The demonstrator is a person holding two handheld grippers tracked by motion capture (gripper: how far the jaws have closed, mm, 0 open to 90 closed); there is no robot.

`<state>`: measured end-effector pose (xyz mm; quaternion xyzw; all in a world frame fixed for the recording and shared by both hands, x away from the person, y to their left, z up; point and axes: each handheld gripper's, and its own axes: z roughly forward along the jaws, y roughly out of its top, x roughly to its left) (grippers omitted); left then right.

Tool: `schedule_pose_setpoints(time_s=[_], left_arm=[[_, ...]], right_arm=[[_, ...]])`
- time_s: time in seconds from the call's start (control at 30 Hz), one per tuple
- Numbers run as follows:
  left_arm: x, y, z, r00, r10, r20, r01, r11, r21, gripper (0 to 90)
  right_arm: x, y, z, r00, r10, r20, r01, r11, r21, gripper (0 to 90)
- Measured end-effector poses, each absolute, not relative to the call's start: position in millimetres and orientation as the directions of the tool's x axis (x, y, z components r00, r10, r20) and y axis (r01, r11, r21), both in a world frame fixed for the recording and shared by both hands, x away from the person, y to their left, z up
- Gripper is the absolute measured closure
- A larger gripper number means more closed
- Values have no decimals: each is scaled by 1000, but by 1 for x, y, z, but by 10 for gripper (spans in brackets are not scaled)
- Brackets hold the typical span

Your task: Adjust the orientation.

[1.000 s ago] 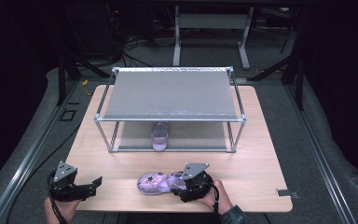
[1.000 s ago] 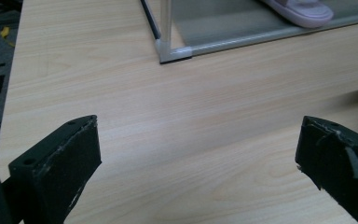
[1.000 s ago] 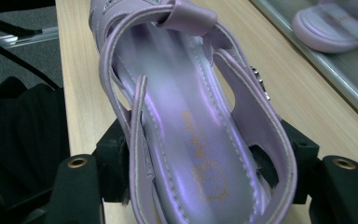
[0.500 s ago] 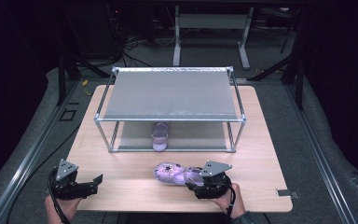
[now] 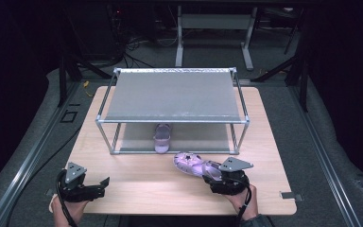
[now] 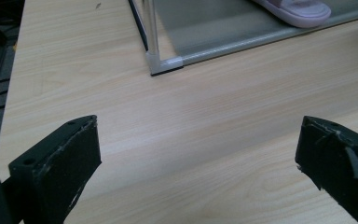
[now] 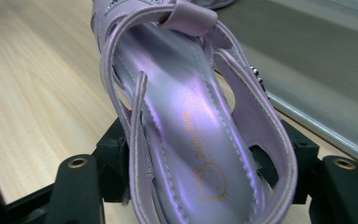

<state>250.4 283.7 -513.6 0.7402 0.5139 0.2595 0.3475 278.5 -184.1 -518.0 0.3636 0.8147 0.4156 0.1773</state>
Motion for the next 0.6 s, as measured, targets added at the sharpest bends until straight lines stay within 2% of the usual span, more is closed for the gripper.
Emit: schedule_pose_setpoints(time_s=[0.53,0.6], left_arm=[[249,283,-514,329,944,25,577,-222,786,1],[248,283,-513,334,942,33,578,-232,782,1]], right_arm=[[297,-190,-516,-542,840,38,518,297,802,353],[299,-188,-515,-521,853,16,518,301,801,353]])
